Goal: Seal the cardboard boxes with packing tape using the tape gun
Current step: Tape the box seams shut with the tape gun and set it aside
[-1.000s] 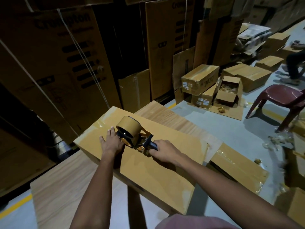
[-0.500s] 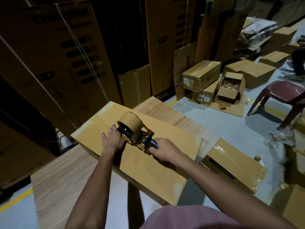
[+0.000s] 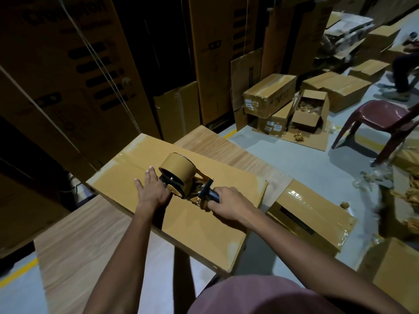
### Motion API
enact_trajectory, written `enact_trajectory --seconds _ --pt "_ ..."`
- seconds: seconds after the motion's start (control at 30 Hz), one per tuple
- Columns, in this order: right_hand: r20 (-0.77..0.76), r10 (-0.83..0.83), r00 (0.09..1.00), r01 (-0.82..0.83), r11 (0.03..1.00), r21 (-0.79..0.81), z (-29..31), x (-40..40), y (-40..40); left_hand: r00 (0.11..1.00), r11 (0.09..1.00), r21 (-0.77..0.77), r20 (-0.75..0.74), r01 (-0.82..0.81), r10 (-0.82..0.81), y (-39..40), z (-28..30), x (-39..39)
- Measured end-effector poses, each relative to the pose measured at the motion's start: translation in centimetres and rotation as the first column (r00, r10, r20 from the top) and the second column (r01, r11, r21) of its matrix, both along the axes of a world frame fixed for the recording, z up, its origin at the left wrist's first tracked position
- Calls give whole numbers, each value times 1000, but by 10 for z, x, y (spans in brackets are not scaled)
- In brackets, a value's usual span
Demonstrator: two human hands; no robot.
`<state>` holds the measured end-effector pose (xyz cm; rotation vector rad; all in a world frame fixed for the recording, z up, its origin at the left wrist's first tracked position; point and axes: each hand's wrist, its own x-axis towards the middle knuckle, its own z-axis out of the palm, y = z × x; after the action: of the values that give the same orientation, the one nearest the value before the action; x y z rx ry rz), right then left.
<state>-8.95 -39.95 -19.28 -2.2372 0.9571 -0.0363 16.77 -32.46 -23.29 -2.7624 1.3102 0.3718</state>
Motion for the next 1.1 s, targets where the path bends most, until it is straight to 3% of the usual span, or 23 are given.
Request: enact_trajectory --seconds 0.4,0.6,0.8,0.97,1.1 --pt "-64 -1 998 4 999 43 8 -51 -4 1000 1000 -15 -29 -9 9 -4 7 -7" --pt "-45 14 999 -15 1000 -17 15 -52 4 985 984 -40 -15 173 -174 -8 -8 -38" --pt "-60 29 998 -28 999 18 18 -54 3 989 989 0 -18 150 -150 -10 -3 -41" --pt "-92 27 995 -23 999 41 14 -86 0 995 997 -67 -90 45 -51 -15 9 -67" --pt "-97 19 995 -17 1000 20 9 -97 5 987 992 -109 -141 66 -81 -15 12 -91"
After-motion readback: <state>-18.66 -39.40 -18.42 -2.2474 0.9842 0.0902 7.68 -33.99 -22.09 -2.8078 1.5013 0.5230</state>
